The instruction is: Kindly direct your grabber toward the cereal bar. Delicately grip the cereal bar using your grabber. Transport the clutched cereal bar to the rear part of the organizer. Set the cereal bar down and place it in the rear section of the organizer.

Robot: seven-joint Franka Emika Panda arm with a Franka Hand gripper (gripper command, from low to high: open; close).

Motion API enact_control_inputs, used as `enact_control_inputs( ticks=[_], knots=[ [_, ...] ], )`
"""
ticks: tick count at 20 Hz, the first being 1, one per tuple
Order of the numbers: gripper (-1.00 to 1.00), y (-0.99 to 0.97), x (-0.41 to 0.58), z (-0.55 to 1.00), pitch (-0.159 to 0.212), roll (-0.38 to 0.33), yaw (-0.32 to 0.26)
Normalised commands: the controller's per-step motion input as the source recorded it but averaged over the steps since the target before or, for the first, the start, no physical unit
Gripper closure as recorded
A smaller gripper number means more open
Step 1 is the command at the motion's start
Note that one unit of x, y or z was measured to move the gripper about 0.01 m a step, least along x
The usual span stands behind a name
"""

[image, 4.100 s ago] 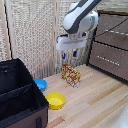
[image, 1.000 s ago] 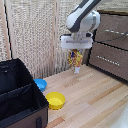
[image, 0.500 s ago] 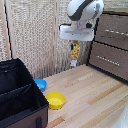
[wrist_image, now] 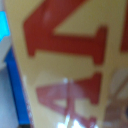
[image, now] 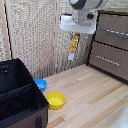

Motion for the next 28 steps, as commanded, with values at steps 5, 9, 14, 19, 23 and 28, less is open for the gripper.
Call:
enact_control_inputs(
  ticks=[5,9,14,19,23,28],
  knots=[
    [1.0,0.7,-0.009,0.55,0.019,-0.001,-0.071],
    [1.0,0.81,0.041,0.41,0.087,0.0,-0.023],
    [1.0,0.86,0.123,0.29,0.147,0.0,0.0],
    [1.0,0.86,0.151,0.31,0.141,0.0,0.0],
    [1.0,0.76,0.198,0.52,0.044,0.002,-0.067],
    [1.0,0.59,0.133,0.62,0.0,0.001,-0.149]
  ],
)
